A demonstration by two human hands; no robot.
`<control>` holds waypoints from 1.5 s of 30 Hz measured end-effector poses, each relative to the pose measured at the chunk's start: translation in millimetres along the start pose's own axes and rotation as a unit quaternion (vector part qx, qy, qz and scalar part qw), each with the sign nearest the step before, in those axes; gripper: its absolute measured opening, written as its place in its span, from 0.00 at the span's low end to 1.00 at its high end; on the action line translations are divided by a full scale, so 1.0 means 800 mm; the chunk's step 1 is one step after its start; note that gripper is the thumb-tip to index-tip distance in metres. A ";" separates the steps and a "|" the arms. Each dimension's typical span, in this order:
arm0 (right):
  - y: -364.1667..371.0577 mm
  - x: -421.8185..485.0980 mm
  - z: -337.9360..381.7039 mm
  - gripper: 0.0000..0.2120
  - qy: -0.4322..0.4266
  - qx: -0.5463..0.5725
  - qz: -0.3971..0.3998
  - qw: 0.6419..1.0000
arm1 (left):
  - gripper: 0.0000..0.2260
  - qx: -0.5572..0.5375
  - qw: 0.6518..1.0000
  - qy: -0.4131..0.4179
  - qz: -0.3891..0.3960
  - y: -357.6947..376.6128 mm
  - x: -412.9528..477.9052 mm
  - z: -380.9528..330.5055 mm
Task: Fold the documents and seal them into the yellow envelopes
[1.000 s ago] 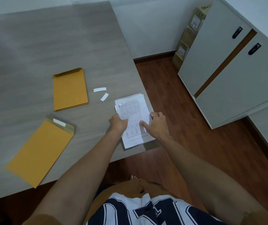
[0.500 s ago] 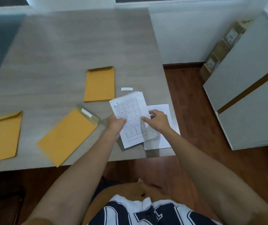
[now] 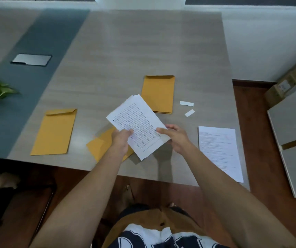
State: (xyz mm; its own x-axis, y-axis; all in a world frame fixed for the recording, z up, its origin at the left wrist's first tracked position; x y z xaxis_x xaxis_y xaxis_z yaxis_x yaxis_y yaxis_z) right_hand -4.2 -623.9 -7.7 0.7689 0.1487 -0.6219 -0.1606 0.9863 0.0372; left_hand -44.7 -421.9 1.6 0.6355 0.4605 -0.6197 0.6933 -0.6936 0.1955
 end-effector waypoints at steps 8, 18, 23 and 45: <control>0.098 0.008 0.002 0.20 0.017 0.080 0.041 0.996 | 0.16 -0.094 0.992 -0.064 0.053 -0.046 0.058 -0.050; 0.136 0.021 0.005 0.18 -0.056 -0.076 -0.110 0.989 | 0.20 -0.030 0.985 -0.084 0.148 -0.091 0.134 -0.116; 0.136 0.003 0.020 0.15 -0.099 -0.147 -0.151 0.972 | 0.23 0.183 0.952 0.003 0.247 -0.103 0.156 -0.147; 0.162 -0.019 -0.022 0.14 -0.071 -0.169 -0.172 0.968 | 0.13 0.214 0.947 0.045 0.235 -0.112 0.137 -0.108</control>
State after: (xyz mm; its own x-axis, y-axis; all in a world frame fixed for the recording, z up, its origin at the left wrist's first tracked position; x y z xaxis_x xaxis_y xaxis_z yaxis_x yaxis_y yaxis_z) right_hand -47.4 -499.3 -6.9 0.8860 -0.1532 -0.4376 -0.0541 0.9032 -0.4257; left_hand -7.8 -261.8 -18.4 0.8789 0.0777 -0.4706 0.1387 -0.9857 0.0962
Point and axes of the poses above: each hand's wrist, its own x-axis towards the middle knuckle, its own y-axis out of the palm, z = x × y, the point moved 1 cm from there along x, towards the middle knuckle, and after that the axes turned 12 degrees about -x, right-handed, at the moved point
